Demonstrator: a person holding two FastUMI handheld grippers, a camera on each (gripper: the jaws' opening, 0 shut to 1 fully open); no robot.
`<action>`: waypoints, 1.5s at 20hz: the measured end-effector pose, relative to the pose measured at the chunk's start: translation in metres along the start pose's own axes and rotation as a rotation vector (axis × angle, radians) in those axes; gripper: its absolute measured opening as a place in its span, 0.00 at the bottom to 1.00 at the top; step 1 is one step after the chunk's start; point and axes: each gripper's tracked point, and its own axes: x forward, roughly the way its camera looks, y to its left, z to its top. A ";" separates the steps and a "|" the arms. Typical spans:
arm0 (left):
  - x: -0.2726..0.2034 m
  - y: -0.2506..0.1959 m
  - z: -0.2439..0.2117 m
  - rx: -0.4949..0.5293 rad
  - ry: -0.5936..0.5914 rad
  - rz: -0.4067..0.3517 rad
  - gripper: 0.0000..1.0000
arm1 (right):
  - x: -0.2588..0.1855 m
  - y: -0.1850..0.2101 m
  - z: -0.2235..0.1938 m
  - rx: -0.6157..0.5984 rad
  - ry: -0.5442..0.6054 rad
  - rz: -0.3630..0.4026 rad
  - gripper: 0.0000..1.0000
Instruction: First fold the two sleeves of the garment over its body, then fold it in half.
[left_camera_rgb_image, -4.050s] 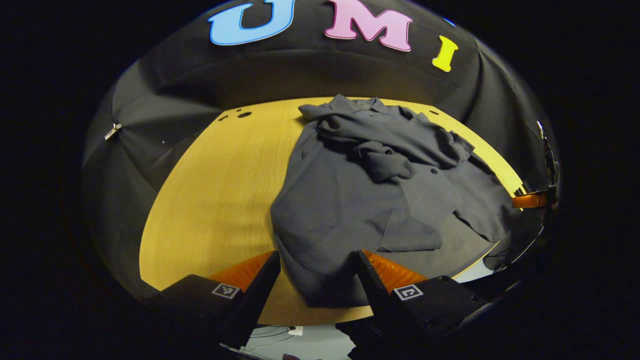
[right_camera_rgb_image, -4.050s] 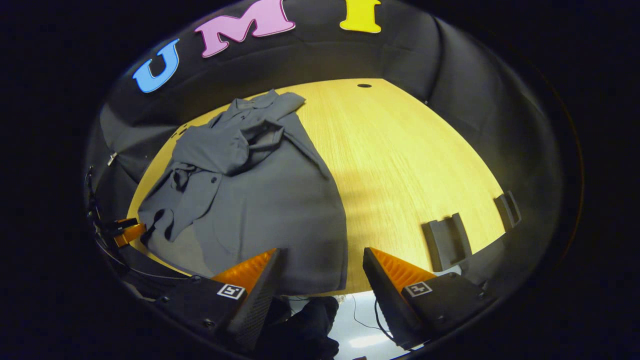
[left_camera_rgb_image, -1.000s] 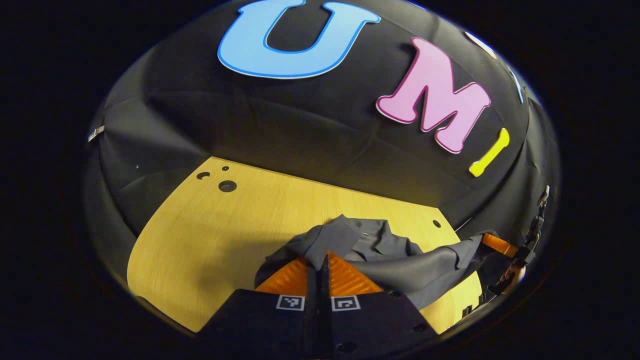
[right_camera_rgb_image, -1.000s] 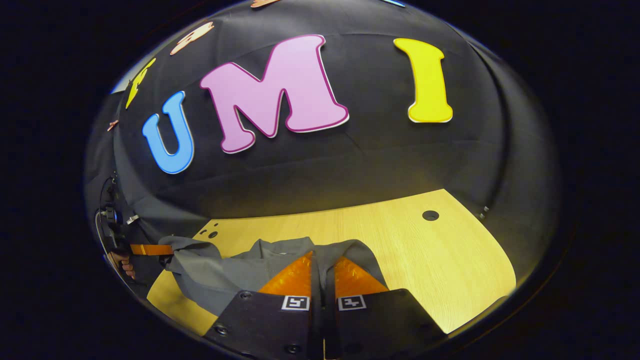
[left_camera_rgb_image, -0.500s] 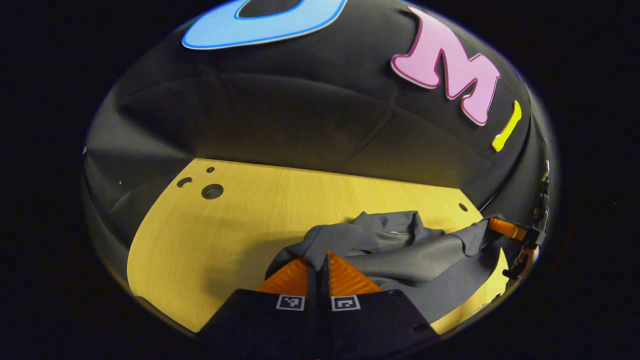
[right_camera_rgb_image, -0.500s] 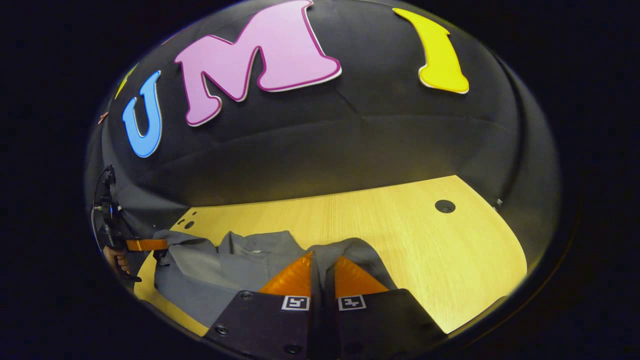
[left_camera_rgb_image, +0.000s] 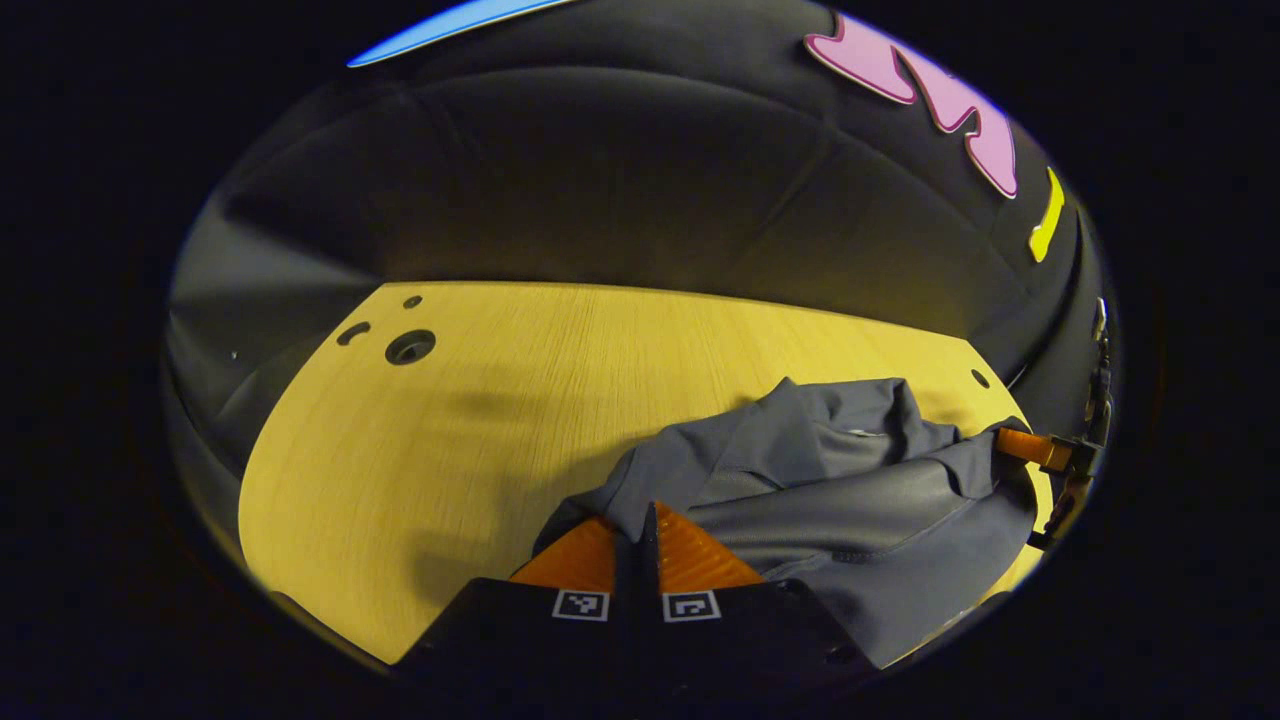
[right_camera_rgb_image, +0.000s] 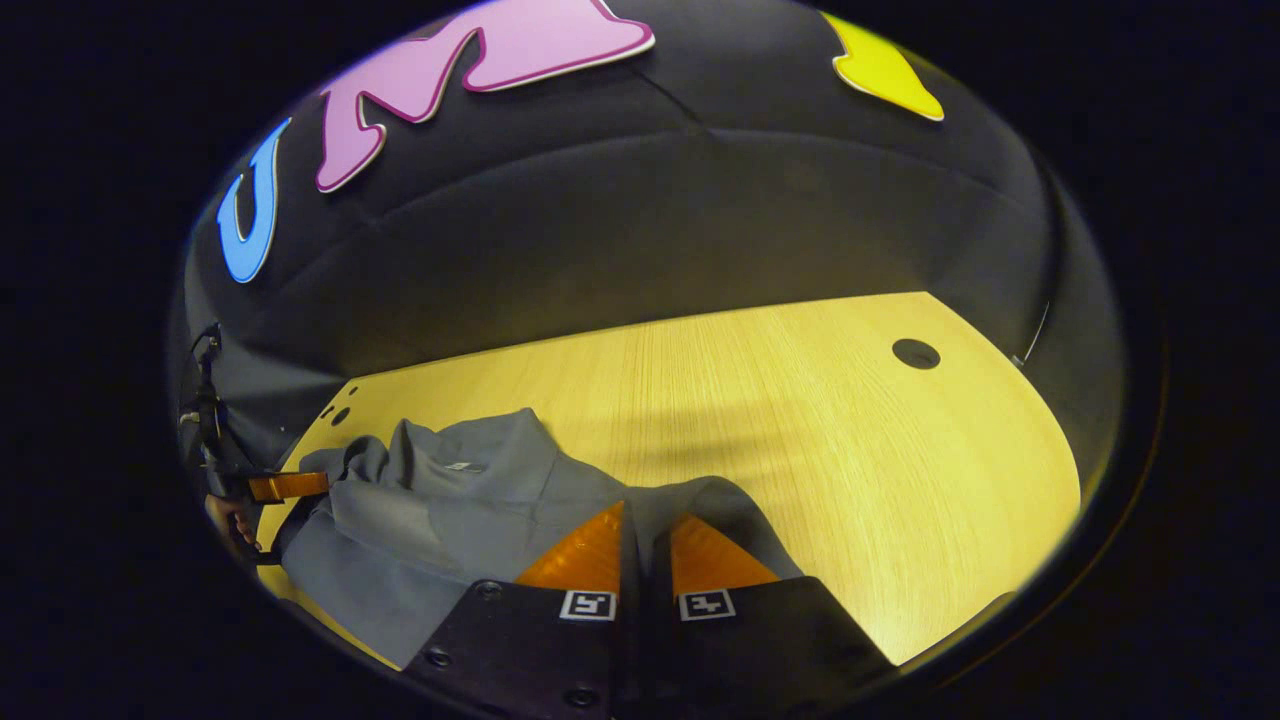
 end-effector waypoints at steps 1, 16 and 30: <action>0.001 0.000 0.000 -0.002 -0.001 0.004 0.05 | 0.001 -0.002 -0.001 0.005 0.006 -0.003 0.09; -0.051 0.000 0.007 0.094 -0.093 0.076 0.93 | -0.049 0.001 0.011 -0.068 0.000 -0.033 0.85; -0.259 -0.048 0.022 0.106 -0.338 0.021 0.95 | -0.247 0.081 0.054 -0.154 -0.247 0.101 0.92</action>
